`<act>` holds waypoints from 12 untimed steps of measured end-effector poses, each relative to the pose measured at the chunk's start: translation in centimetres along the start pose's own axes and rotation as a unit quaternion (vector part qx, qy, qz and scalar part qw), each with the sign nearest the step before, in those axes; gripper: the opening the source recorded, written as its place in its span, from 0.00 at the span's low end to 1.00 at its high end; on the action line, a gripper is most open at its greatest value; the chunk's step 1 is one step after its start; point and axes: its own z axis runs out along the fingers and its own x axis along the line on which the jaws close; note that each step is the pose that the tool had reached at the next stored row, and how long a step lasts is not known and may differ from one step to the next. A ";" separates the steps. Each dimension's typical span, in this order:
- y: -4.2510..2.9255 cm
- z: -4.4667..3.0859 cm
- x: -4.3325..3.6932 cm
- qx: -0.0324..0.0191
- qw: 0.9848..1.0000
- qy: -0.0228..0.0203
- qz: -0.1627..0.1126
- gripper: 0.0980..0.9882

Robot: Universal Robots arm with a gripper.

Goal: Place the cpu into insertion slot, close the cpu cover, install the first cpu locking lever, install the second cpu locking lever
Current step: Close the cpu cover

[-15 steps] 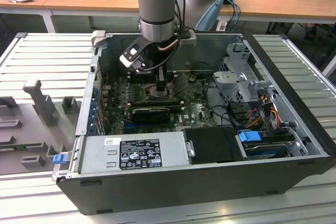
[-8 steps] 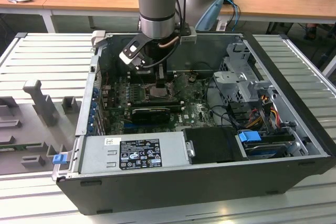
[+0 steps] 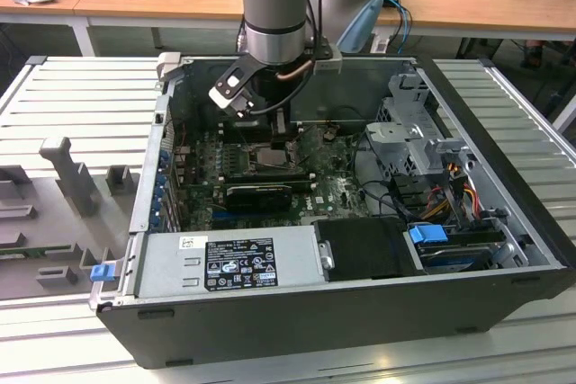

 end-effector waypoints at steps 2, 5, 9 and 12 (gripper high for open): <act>0.16 0.02 0.00 0.000 1.000 0.000 0.000 0.01; 0.40 0.03 0.00 0.000 1.000 0.000 0.000 0.01; 0.67 0.05 0.00 0.000 1.000 0.000 0.000 0.01; 0.88 0.07 -0.01 0.000 1.000 0.000 0.000 0.01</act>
